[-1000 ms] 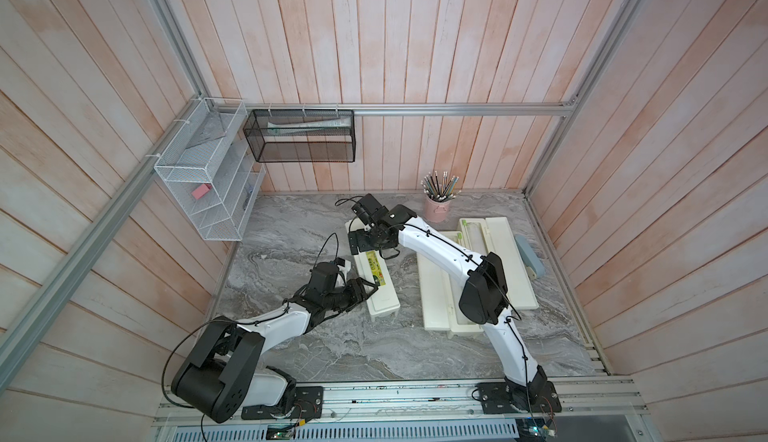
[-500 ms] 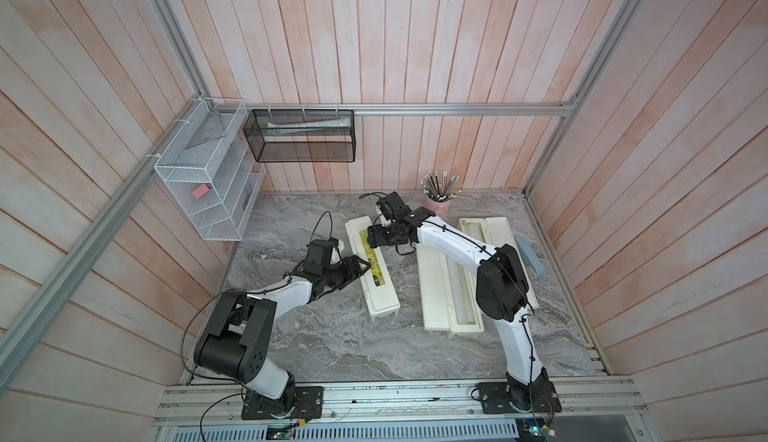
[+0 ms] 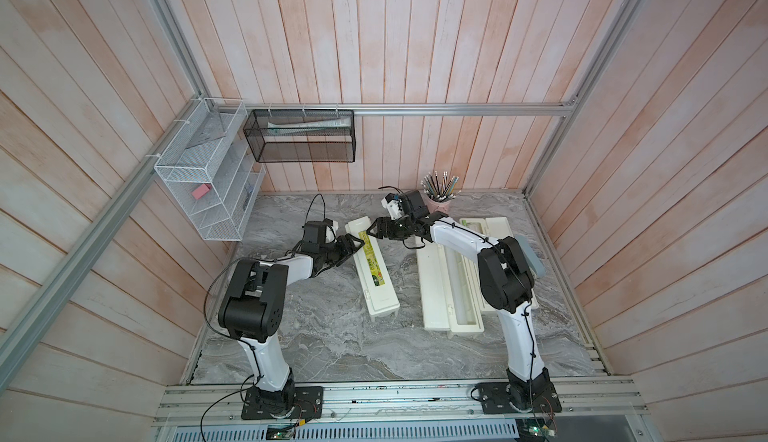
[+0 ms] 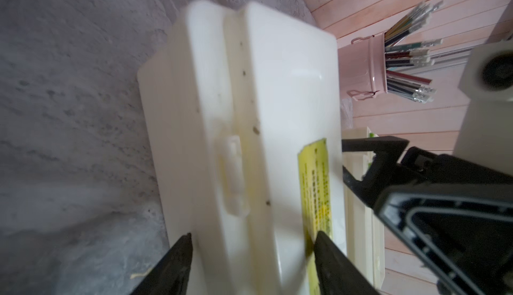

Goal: Put plastic wrap rolls into dispensers
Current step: Close the lid on the plastic wrap cutting box.

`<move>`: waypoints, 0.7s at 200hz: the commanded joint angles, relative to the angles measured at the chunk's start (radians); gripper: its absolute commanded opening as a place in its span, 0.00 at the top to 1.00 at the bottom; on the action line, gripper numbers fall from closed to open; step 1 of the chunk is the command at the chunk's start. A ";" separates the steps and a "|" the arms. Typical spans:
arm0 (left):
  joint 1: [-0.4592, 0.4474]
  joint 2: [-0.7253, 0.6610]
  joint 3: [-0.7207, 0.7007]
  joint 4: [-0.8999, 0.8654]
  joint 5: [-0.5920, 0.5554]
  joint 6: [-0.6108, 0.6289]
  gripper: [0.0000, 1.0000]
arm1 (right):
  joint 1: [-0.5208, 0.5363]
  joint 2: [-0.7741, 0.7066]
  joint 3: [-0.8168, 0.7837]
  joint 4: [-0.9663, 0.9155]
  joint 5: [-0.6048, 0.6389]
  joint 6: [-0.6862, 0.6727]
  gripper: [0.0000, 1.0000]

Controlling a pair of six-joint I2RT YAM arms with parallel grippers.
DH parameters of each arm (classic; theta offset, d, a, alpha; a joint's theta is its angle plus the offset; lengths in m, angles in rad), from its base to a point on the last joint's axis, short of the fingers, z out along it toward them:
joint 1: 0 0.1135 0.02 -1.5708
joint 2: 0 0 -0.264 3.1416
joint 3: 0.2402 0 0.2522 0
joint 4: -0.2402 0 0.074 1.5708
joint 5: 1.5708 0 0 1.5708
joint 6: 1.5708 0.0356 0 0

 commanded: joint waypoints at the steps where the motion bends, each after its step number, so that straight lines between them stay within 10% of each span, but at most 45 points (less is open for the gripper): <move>1: 0.017 0.102 -0.010 -0.145 -0.051 0.017 0.31 | 0.002 0.079 0.062 0.021 -0.098 0.025 0.29; 140: -0.009 0.289 0.313 -0.270 -0.067 0.046 0.32 | -0.027 0.191 0.050 0.167 -0.208 0.214 0.57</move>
